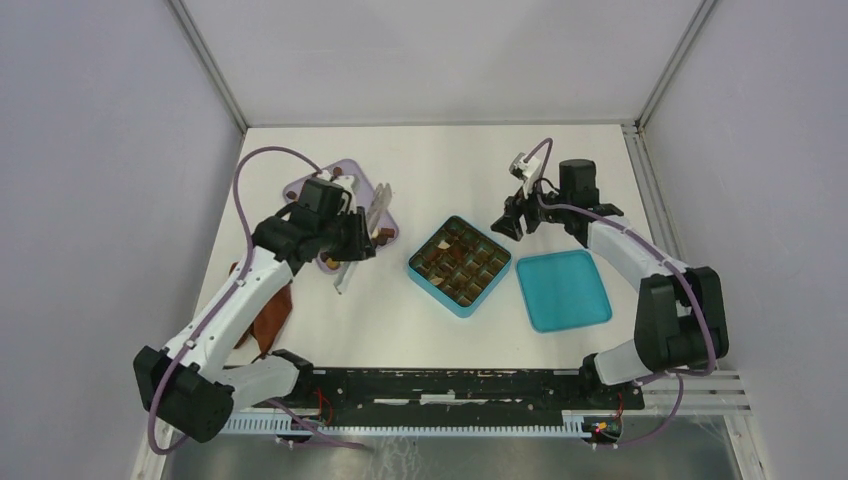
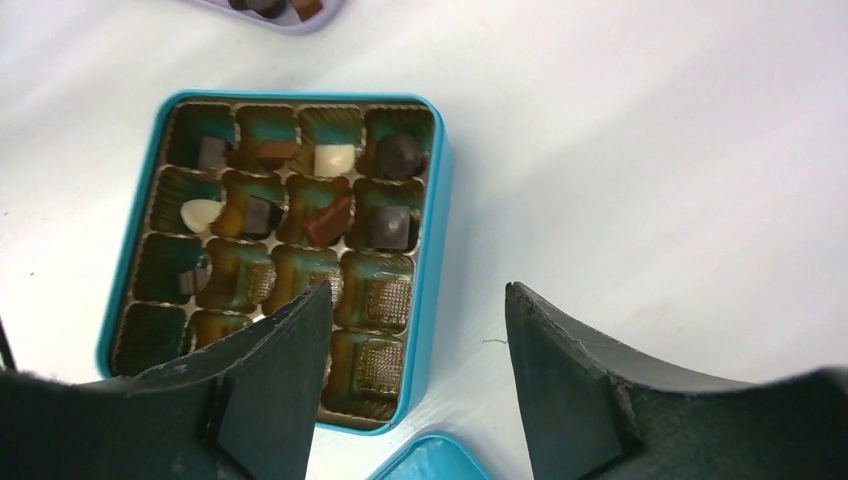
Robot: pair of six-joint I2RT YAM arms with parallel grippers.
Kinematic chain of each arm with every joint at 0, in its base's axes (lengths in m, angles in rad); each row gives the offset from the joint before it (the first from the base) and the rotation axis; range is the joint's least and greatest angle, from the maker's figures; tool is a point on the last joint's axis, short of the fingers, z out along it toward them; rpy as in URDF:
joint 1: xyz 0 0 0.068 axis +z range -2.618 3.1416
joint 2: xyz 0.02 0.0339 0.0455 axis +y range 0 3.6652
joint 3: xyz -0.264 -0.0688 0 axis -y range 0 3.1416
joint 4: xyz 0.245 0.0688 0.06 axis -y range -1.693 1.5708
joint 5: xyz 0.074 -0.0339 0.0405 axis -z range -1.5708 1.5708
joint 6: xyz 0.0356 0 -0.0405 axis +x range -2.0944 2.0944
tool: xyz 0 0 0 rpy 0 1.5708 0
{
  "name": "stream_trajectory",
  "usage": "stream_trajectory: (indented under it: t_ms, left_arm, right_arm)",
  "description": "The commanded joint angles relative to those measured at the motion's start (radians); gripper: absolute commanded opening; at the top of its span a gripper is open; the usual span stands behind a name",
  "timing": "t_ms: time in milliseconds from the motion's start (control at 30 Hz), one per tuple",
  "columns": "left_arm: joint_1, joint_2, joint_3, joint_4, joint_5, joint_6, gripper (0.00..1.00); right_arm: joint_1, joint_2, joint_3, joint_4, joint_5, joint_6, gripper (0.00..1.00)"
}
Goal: Pack the chocolate
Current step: Place the packing box at the center of the board, then pick up the fake chocolate from the plate.
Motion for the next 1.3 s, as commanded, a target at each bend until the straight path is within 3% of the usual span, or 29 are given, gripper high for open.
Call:
stream_trajectory:
  t_ms: [0, 167, 300, 600, 933, 1267]
  left_arm:
    - [0.177, 0.029, 0.014, -0.018, 0.021, 0.166, 0.37]
    - [0.243, 0.115, 0.018, -0.050, -0.034, 0.218, 0.37]
    - [0.315, 0.177, 0.046, -0.017, -0.040, 0.240, 0.37]
    - [0.471, 0.399, 0.171, 0.150, 0.030, 0.143, 0.33]
    - [0.516, 0.590, 0.348, 0.112, 0.006, 0.139, 0.34]
    - [0.516, 0.673, 0.415, 0.055, 0.011, 0.173, 0.39]
  right_arm:
    - [-0.002, -0.101, 0.106, -0.101, -0.079, -0.113, 0.69]
    - [-0.002, -0.121, 0.198, -0.255, -0.155, -0.157, 0.69]
    - [-0.002, -0.167, 0.074, -0.087, -0.193, -0.063, 0.70]
    - [-0.002, -0.135, 0.023, -0.138, -0.211, -0.141, 0.70]
    - [-0.003, -0.125, 0.026, -0.168, -0.224, -0.176, 0.71]
    - [-0.002, -0.106, 0.036, -0.189, -0.232, -0.193, 0.71]
